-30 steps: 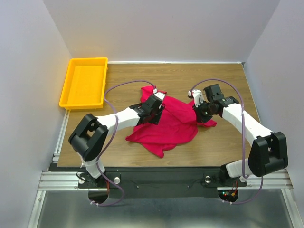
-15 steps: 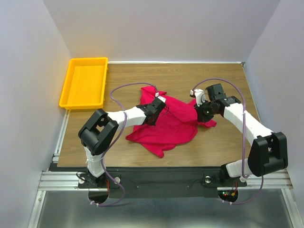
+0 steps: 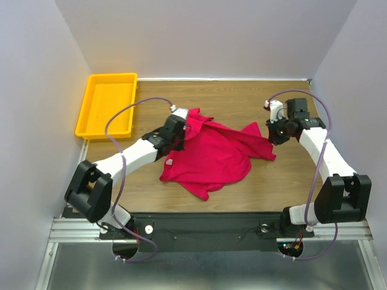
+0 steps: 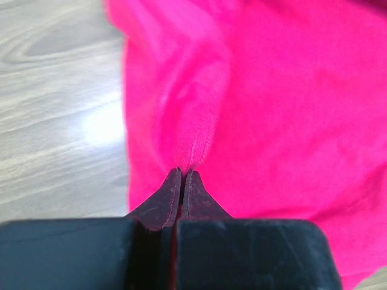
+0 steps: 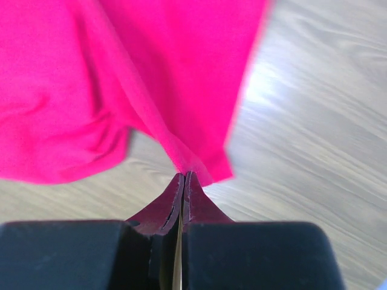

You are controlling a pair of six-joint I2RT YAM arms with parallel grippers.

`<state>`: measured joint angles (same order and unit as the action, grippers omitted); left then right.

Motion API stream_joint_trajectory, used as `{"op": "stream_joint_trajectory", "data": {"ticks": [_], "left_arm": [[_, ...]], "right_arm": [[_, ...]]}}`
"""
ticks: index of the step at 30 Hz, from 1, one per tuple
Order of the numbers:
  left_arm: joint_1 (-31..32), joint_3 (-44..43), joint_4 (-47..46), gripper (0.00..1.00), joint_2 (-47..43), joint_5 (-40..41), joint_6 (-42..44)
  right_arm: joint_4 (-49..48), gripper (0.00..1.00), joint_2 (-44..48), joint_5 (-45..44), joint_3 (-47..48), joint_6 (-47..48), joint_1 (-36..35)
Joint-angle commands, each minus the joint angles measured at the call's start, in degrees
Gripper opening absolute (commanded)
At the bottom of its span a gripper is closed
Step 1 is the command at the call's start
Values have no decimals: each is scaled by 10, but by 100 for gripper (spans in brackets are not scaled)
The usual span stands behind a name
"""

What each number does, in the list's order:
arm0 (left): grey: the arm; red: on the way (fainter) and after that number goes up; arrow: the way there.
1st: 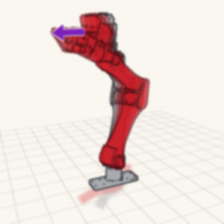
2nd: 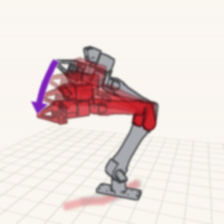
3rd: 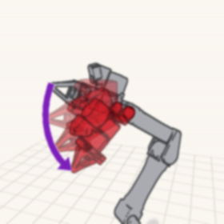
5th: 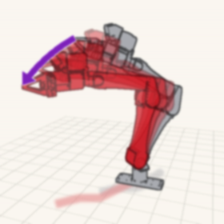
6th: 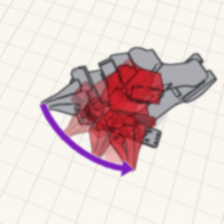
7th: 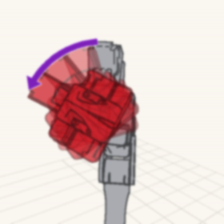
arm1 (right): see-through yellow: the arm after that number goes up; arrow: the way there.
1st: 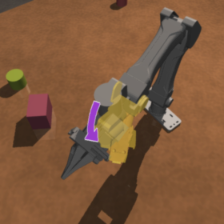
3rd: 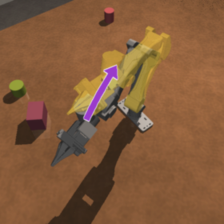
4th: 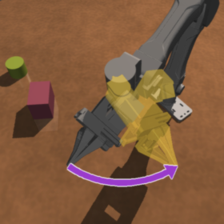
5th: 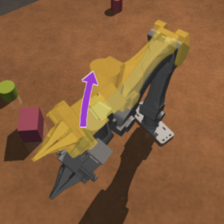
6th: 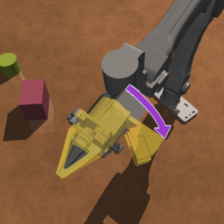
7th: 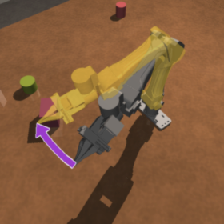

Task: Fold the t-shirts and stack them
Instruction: Flatten the tshirt out

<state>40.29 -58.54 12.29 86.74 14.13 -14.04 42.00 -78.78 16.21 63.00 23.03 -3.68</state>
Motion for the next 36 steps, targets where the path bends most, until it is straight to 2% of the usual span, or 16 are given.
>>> {"op": "stream_joint_trajectory", "data": {"ticks": [1, 9, 20, 27, 32, 33, 36], "left_arm": [[-90, 62, -48, 0, -49, -105, -38], [-213, 109, -74, 0, -54, -179, -55], [-366, 142, -111, 0, -83, -245, -81], [-392, 129, -120, 0, -51, -283, -77], [-392, 113, -136, 1, -31, -302, -75], [-392, 108, -139, 17, -34, -306, -74], [-392, 102, -143, 43, -66, -311, -66]], "right_arm": [[-6, 0, 6, 4, 30, 22, 52], [-13, 0, -32, 28, 45, 57, 138], [-35, 1, -62, 29, 32, 82, 202], [-51, 1, -76, 41, 43, 76, 224], [-51, 1, -81, 101, 34, 79, 224], [-51, 0, -81, 115, 25, 84, 224], [-51, 1, -80, 155, 11, 87, 225]]}}
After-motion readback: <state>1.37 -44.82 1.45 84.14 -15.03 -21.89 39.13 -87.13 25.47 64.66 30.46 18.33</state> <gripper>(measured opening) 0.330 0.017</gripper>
